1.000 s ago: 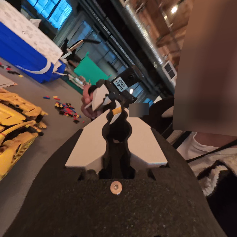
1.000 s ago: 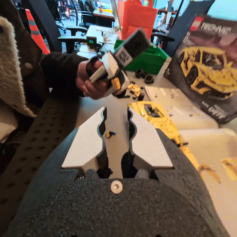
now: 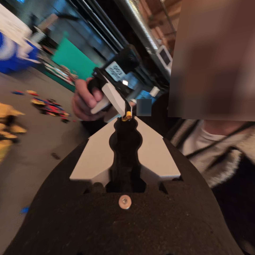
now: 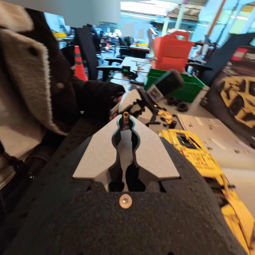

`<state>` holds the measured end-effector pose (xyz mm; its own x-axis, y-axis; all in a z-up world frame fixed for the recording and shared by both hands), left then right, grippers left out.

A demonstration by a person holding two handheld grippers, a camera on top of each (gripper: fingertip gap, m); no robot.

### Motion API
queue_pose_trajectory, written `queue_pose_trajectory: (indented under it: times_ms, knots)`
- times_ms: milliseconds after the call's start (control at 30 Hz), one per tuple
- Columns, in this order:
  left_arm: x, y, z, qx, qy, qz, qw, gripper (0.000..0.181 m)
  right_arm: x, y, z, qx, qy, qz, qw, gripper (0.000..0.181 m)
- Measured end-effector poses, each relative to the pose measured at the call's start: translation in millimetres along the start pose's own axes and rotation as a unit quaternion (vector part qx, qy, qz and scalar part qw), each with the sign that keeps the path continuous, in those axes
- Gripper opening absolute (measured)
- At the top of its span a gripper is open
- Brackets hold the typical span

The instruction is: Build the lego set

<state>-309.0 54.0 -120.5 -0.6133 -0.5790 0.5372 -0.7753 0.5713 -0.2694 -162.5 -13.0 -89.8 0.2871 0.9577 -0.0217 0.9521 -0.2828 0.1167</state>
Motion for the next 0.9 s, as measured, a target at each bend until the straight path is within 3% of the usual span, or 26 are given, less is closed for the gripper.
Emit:
queue_pose_trajectory:
  times_ms: [100, 200, 367, 533, 600, 767, 900]
  knots:
    - [-2, 8, -7, 0.012, -0.112, -0.118, 0.987, 0.022, 22, 8, 7, 0.001, -0.108, 0.011, 0.994, 0.006]
    - [-1, 4, -4, -0.016, -0.209, -0.187, 0.96, 0.021, 32, 12, 11, 0.014, -0.18, -0.008, 0.984, 0.005]
    - [-9, -9, 13, -0.137, -0.287, -0.257, 0.912, 0.014, 26, 12, 15, -0.057, -0.104, 0.031, 0.993, 0.006]
    - [-10, -16, 24, -0.189, -0.355, -0.299, 0.865, 0.011, 22, 3, 29, -0.149, -0.03, 0.069, 0.986, 0.006]
    - [-12, -16, 27, -0.208, -0.346, -0.304, 0.863, 0.011, 21, 2, 33, -0.169, -0.014, 0.075, 0.983, 0.006]
    - [-13, -16, 26, -0.205, -0.308, -0.284, 0.885, 0.011, 19, 3, 33, -0.169, -0.025, 0.062, 0.983, 0.006]
    - [-13, -19, 30, -0.22, -0.32, -0.285, 0.876, 0.011, 19, 4, 36, -0.183, -0.036, 0.049, 0.981, 0.006]
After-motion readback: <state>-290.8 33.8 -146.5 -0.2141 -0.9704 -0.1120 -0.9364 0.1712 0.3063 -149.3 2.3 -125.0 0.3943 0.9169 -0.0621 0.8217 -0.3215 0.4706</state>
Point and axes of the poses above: each gripper's, where its closed fingertips meet, y back along the fingers, z out of its underside, x = y × z across the jaws, the point moved 9 cm from there along y, back along the fingers, and after that the axes turned 7 degrees about -y, right-handed, at the moved point
